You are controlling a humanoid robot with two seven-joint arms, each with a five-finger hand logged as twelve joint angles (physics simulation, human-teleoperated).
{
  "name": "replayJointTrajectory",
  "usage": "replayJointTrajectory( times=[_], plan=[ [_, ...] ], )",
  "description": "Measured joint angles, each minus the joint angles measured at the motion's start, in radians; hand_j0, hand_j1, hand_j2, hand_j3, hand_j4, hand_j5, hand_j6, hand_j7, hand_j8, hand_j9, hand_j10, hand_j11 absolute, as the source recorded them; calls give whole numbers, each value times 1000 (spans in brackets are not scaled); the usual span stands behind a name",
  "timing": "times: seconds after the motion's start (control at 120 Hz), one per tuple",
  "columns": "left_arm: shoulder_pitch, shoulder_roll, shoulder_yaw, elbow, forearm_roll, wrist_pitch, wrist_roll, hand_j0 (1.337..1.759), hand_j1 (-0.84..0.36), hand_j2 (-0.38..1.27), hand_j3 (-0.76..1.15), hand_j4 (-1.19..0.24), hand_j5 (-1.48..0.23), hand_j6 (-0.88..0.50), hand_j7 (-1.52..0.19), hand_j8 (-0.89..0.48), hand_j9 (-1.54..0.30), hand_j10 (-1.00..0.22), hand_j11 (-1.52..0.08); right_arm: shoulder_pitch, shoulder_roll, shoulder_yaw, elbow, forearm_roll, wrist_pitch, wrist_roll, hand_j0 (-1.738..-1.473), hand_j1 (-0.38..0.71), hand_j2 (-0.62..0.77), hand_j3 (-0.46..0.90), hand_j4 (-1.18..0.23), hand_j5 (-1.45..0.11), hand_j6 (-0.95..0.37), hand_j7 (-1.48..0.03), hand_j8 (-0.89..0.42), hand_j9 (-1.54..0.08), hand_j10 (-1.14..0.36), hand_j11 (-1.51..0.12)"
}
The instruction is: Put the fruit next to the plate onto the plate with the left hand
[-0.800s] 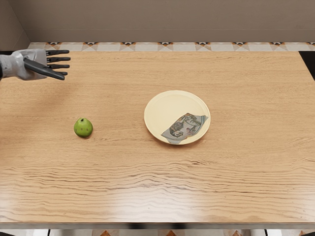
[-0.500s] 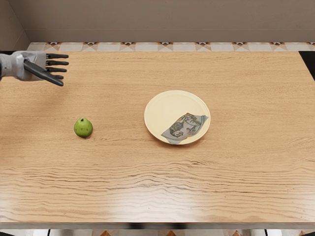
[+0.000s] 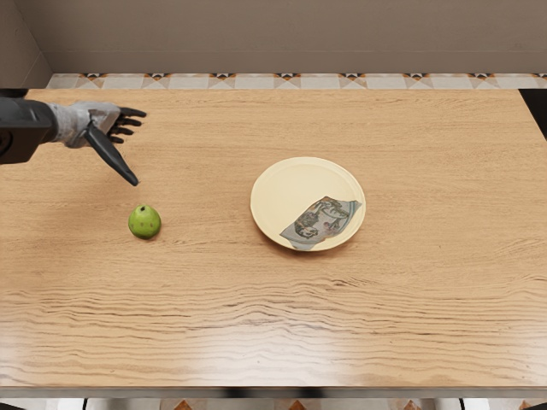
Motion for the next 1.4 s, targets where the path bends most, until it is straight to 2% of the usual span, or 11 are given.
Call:
replayJointTrajectory(
  times=[0.1, 0.192, 0.283, 0.425, 0.575, 0.85, 1.075, 1.4],
  plan=[
    [-12, 46, 40, -216, 62, 200, -7, 1658, 316, 6, 0, -28, -36, -29, -36, -29, -36, -28, -36, 0, 0, 0, 0, 0, 0, 0, -1658, -331, -3, 0, -15, -20, -15, -20, -15, -20, -15, -20],
    [-11, 73, 84, -352, 116, 358, -10, 1658, 308, 8, 0, -36, -46, -37, -46, -37, -46, -36, -45, 0, 0, 0, 0, 0, 0, 0, -1658, -331, -3, 0, -15, -20, -15, -20, -15, -20, -15, -20],
    [-8, 79, 108, -442, 158, 442, -11, 1658, 298, 10, 0, -45, -57, -45, -57, -45, -57, -45, -56, 0, 0, 0, 0, 0, 0, 0, -1658, -331, -3, 0, -15, -20, -15, -20, -15, -20, -15, -20],
    [5, 120, 131, -525, 194, 487, -12, 1658, 270, 15, 0, -69, -88, -69, -87, -69, -87, -69, -87, 0, 0, 0, 0, 0, 0, 0, -1658, -331, -3, 0, -15, -20, -15, -20, -15, -20, -15, -20],
    [46, 118, 161, -557, 233, 529, -12, 1658, 207, 25, 0, -121, -155, -122, -155, -122, -155, -121, -155, 0, 0, 0, 0, 0, 0, 0, -1658, -331, -3, 0, -15, -20, -15, -20, -15, -20, -15, -20],
    [97, 112, 176, -565, 287, 579, -12, 1658, 27, 56, 0, -272, -351, -272, -351, -272, -351, -272, -351, 0, 0, 0, 0, 0, 0, 0, -1658, -330, -3, 0, -15, -20, -15, -20, -15, -20, -15, -20],
    [100, 120, 176, -566, 294, 583, -12, 1658, -113, 80, 0, -388, -503, -389, -503, -389, -503, -389, -503, 0, 0, 0, 0, 0, 0, 0, -1658, -330, -3, 0, -15, -20, -15, -20, -15, -20, -15, -20],
    [120, 112, 176, -566, 295, 582, -12, 1658, -250, 125, 0, -510, -665, -510, -665, -488, -664, -510, -664, 0, 0, 0, 0, 0, 0, 0, -1658, -331, -3, 0, -15, -20, -15, -20, -15, -20, -15, -20]
  ],
)
